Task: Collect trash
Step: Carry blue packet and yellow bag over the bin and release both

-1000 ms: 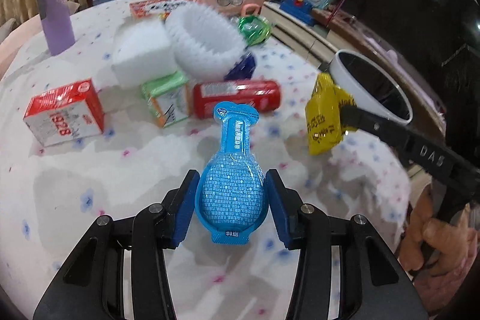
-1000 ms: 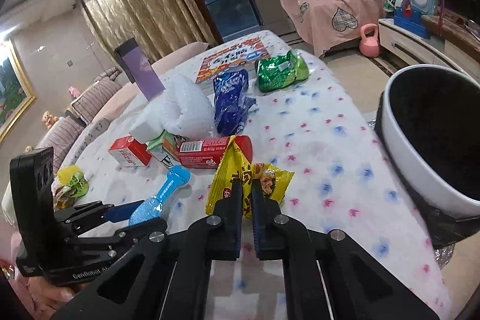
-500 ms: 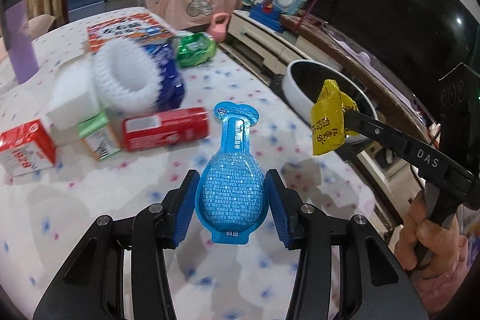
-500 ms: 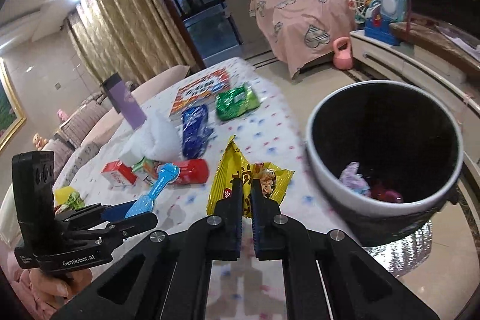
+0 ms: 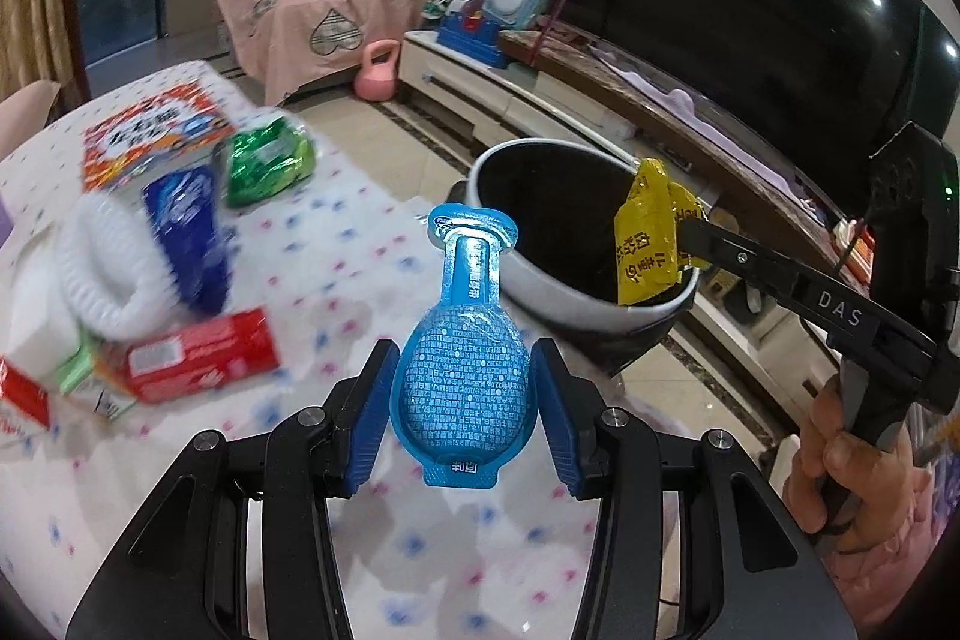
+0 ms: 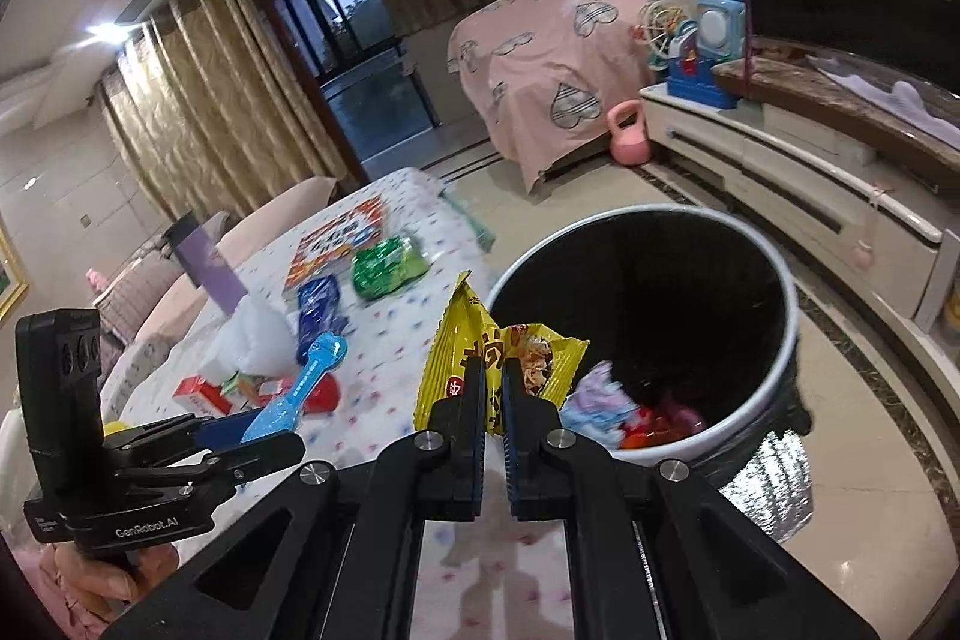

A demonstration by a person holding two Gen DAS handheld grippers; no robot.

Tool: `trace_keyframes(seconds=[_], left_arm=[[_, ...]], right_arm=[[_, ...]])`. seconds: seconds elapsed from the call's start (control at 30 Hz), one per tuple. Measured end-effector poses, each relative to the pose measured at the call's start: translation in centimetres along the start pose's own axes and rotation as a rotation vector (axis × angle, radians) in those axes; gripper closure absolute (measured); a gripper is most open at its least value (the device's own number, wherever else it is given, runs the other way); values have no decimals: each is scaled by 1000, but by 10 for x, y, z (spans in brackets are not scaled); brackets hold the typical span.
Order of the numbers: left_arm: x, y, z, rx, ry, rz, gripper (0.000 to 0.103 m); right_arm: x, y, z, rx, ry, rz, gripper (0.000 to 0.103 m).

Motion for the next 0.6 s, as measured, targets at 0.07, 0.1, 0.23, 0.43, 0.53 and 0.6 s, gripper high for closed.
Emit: trace_keyframes(seconds=[0.07,0.1,0.23,0.43,0.53,0.6], left_arm=[[6,7,-6,13,-3,5,58],[8,9,-8,19,-4,8,58],[23,18,-21,37,-17,21,58],[41,26,-34,52,-29,29,58],[50,30,-40,59,-35,28,58],[57,33,-44,64,-41,31,58]], right_arm=[[0,7,-4,5,6,10,98],[0,12,-7,8,11,18,98],[3,26,-16,23,18,35,98],[9,43,-25,32,17,58,98],[12,52,-27,41,12,66,98],[15,55,-28,44,7,69,98]])
Point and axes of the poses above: each gripper's, at about its wrist camera, not at the fingertips, and x roughly the way its jaws point, y to its right, z to its underside, the point moved 4 cm from there along x, roughly the way its jaws point, and after that the axes turned 13 degrees about z, right-handed, at the moved point
